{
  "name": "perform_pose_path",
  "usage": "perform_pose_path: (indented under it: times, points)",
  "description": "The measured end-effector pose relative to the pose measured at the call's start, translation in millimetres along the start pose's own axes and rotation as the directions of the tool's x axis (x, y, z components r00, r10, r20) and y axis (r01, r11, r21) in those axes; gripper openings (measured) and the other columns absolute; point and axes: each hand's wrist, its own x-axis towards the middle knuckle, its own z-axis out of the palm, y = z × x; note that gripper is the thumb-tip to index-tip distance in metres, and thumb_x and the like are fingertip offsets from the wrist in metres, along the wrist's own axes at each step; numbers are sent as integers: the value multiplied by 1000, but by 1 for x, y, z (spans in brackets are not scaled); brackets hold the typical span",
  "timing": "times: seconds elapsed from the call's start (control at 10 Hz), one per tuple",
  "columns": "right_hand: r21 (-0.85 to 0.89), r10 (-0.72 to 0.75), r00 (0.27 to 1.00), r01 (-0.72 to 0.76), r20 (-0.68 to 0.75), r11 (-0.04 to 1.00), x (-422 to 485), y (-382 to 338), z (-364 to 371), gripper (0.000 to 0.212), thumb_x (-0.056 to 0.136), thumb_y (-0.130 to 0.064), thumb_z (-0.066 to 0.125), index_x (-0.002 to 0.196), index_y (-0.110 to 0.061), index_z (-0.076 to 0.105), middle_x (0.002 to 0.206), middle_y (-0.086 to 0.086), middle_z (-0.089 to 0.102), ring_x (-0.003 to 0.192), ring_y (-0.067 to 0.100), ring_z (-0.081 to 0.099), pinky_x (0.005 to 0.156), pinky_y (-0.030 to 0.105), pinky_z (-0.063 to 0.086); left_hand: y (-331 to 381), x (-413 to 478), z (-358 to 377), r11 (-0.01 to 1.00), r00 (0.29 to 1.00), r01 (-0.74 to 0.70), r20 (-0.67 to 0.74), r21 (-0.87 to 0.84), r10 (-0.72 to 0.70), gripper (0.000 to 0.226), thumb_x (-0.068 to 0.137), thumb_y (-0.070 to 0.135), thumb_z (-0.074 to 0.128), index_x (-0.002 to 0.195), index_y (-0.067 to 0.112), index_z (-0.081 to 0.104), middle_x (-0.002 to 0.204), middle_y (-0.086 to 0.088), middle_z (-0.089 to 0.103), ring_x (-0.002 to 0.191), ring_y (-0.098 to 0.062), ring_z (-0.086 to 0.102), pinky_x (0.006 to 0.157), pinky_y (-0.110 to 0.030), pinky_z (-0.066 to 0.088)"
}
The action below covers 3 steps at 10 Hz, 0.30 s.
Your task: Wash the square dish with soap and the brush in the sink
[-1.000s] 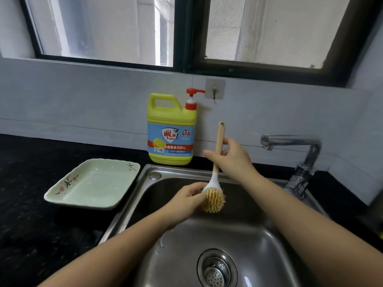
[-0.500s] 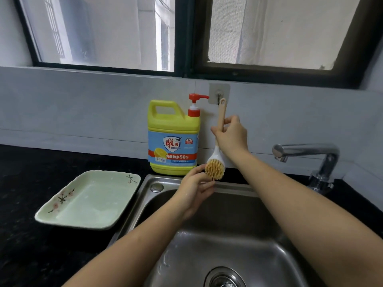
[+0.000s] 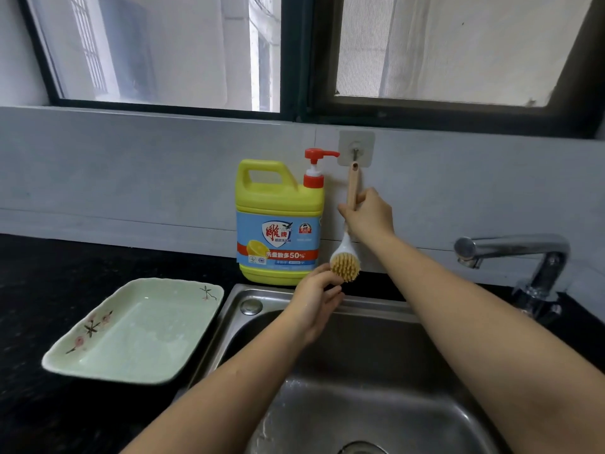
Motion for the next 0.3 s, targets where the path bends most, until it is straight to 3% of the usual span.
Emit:
perform_pose_path:
  times: [0.1, 0.2, 0.3]
  points:
    - [-53, 40, 999, -40, 8, 998, 4, 4, 0, 23, 88, -36, 60, 94, -15, 52, 104, 10, 64, 94, 27, 57, 69, 27, 36, 0, -3, -3, 1000, 1000, -3, -15, -27, 3, 57, 89, -3, 45, 143, 8, 32, 125, -17, 51, 128, -33, 45, 106, -37, 38]
    - [-94, 62, 998, -61, 8, 994, 10, 8, 2, 29, 87, -39, 59, 101, -14, 59, 105, 8, 67, 97, 28, 59, 69, 28, 36, 1, -7, -9, 1000, 1000, -13, 4, -14, 13, 51, 89, -4, 46, 139, 8, 38, 109, -11, 56, 114, -29, 52, 102, -35, 41]
    - [-119, 94, 995, -92, 16, 989, 9, 13, 3, 30, 87, -35, 61, 108, -14, 60, 109, 8, 67, 101, 29, 59, 73, 28, 39, 1, -20, -16, 996, 999, -25, 24, 85, 23, 48, 89, -3, 47, 135, 9, 43, 110, -10, 58, 107, -24, 56, 101, -33, 42]
